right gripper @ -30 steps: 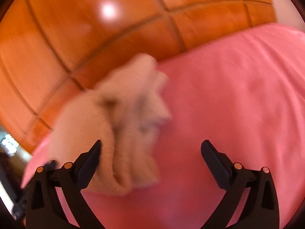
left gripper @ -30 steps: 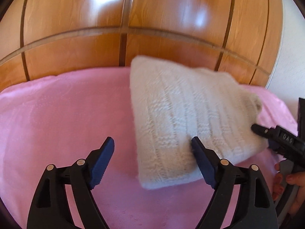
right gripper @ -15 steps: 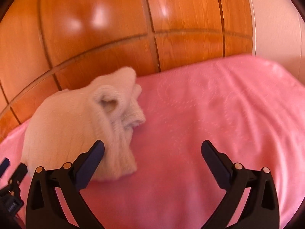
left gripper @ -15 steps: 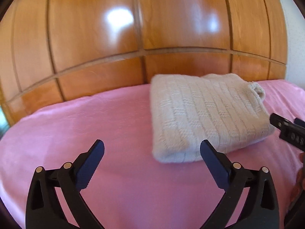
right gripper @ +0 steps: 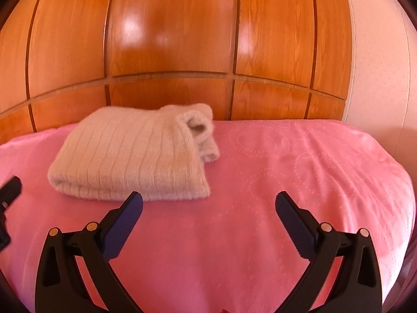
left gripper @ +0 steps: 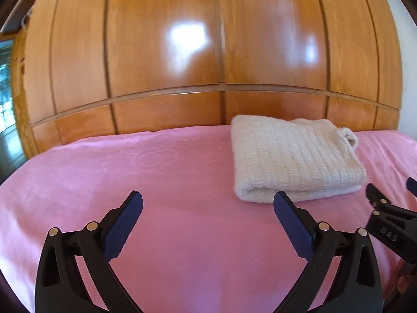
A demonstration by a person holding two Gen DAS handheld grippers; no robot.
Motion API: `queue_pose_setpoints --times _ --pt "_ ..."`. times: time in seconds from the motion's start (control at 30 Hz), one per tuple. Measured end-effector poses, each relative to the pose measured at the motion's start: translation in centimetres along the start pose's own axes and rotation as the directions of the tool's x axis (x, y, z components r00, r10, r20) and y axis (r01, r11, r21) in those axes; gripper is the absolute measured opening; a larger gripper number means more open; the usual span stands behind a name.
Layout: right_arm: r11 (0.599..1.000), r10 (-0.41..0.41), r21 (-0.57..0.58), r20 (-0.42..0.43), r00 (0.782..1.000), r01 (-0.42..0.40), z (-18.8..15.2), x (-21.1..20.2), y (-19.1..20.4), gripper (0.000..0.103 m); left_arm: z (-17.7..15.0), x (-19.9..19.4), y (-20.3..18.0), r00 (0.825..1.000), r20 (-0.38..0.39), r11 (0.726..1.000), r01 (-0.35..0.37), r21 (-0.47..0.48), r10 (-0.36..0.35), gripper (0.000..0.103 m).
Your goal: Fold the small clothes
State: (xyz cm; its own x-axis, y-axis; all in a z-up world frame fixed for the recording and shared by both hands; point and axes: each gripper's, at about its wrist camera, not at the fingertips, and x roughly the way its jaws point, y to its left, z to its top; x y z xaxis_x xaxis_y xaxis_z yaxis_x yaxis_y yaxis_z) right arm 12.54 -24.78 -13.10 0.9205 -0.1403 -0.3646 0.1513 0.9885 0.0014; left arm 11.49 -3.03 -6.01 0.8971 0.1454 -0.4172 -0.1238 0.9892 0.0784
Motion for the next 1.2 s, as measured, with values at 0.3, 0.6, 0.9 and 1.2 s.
queue_pose_setpoints --times 0.3,0.6,0.9,1.2 --pt "1.000 0.014 0.003 0.015 1.000 -0.014 -0.9 -1.5 0.1 0.101 -0.7 -1.6 -0.1 1.000 0.023 1.000 -0.020 0.014 0.020 0.100" --pt "0.996 0.092 -0.003 -0.040 0.995 -0.092 -2.1 -3.8 -0.2 0.101 -0.4 -4.1 -0.4 1.000 0.015 1.000 0.002 0.029 -0.002 0.100" --pt "0.994 0.105 0.031 -0.045 0.993 -0.104 0.0 -7.0 -1.4 0.101 0.6 -5.7 0.7 1.000 0.010 1.000 -0.011 0.010 0.011 0.100" --pt "0.990 0.134 0.037 -0.025 0.991 -0.133 1.0 -9.4 -1.8 0.101 1.0 -7.1 0.5 1.000 0.025 1.000 0.010 0.013 -0.010 0.100"
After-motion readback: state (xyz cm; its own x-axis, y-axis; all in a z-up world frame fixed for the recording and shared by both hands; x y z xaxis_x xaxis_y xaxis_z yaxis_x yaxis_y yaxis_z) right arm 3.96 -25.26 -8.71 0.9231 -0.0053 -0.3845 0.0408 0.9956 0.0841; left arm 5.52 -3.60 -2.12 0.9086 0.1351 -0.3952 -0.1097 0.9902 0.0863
